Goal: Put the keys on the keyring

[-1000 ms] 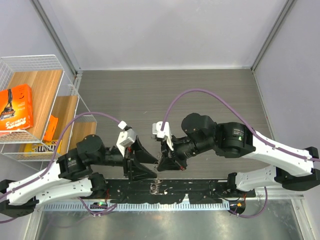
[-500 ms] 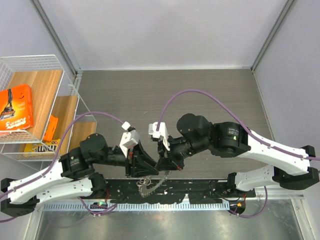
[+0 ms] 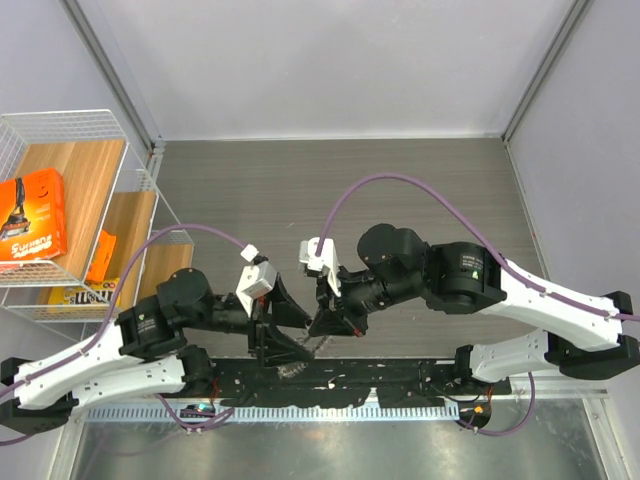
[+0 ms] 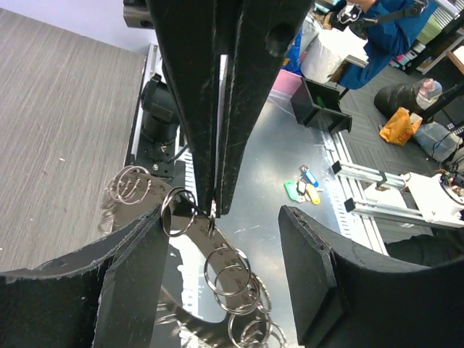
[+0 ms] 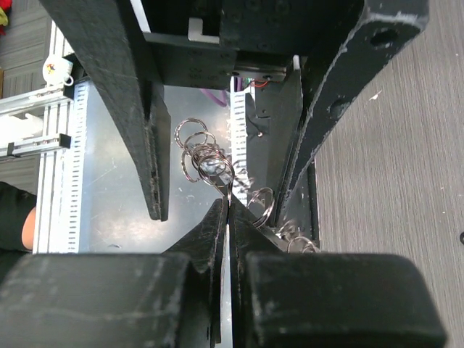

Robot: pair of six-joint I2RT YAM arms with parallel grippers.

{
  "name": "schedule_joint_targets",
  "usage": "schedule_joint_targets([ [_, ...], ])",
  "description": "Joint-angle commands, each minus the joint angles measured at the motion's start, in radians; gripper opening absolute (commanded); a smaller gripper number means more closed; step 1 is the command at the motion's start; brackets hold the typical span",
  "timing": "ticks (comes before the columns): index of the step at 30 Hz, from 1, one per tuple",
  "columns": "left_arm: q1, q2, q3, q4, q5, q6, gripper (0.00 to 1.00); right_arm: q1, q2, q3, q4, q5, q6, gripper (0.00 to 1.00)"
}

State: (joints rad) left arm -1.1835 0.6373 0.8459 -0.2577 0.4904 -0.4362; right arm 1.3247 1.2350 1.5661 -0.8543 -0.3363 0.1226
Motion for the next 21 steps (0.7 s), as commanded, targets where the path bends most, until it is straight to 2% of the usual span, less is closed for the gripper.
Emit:
schedule_joint_targets([
  [1,-0.002,0.012,0.022,0.000,0.020,0.010,0.65,0.002,-0.014,0.066,0.058,0.010,0.011,0.05],
  [15,-0.001,0.007,0.022,-0.015,-0.004,0.017,0.41,0.001,-0.006,0.066,0.061,0.000,0.009,0.06],
  [21,-0.002,0.030,0.036,-0.020,-0.015,0.022,0.26,0.001,-0.005,0.057,0.066,-0.007,0.009,0.06],
])
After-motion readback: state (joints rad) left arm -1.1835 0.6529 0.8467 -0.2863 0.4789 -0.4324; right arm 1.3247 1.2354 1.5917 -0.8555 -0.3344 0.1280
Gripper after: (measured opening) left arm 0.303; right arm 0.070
